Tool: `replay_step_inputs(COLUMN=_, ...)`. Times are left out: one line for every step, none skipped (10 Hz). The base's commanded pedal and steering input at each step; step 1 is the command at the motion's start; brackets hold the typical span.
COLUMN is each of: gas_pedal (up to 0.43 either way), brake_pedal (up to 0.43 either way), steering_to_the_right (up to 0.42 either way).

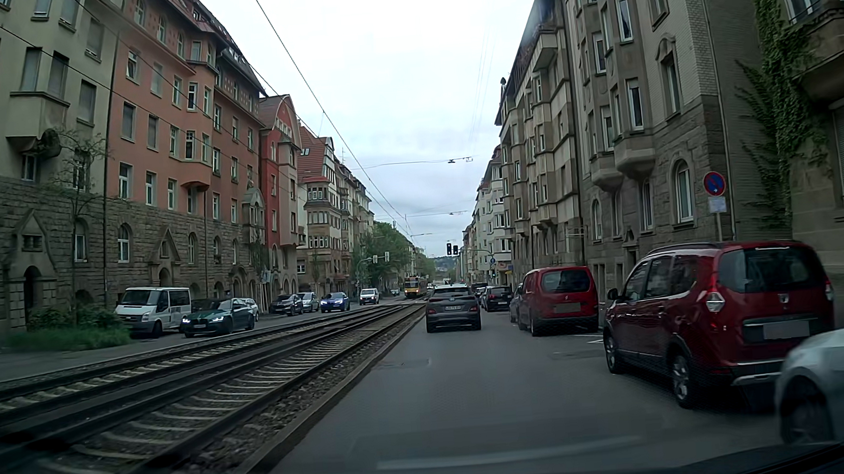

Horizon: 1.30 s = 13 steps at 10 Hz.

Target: Follow the waypoints while adhering to traffic rules and regulations

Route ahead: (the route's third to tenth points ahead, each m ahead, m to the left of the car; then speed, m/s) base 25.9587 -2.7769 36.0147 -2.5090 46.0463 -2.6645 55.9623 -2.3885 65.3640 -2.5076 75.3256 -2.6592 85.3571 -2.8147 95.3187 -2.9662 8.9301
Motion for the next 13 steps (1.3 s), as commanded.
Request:
replay_step_inputs(gas_pedal=0.000, brake_pedal=0.000, steering_to_the_right=0.003)
replay_step_inputs(gas_pedal=0.000, brake_pedal=0.000, steering_to_the_right=0.003)
replay_step_inputs(gas_pedal=0.000, brake_pedal=0.000, steering_to_the_right=0.005)
replay_step_inputs(gas_pedal=0.000, brake_pedal=0.000, steering_to_the_right=0.005)
replay_step_inputs(gas_pedal=0.000, brake_pedal=0.000, steering_to_the_right=0.005)
replay_step_inputs(gas_pedal=0.000, brake_pedal=0.000, steering_to_the_right=0.004)
replay_step_inputs(gas_pedal=0.000, brake_pedal=0.000, steering_to_the_right=0.005)
replay_step_inputs(gas_pedal=0.000, brake_pedal=0.000, steering_to_the_right=0.005)
replay_step_inputs(gas_pedal=0.000, brake_pedal=0.000, steering_to_the_right=0.005)
replay_step_inputs(gas_pedal=0.000, brake_pedal=0.000, steering_to_the_right=0.005)
replay_step_inputs(gas_pedal=0.000, brake_pedal=0.000, steering_to_the_right=0.005)
replay_step_inputs(gas_pedal=0.000, brake_pedal=0.000, steering_to_the_right=0.004)
replay_step_inputs(gas_pedal=0.008, brake_pedal=0.000, steering_to_the_right=0.004)
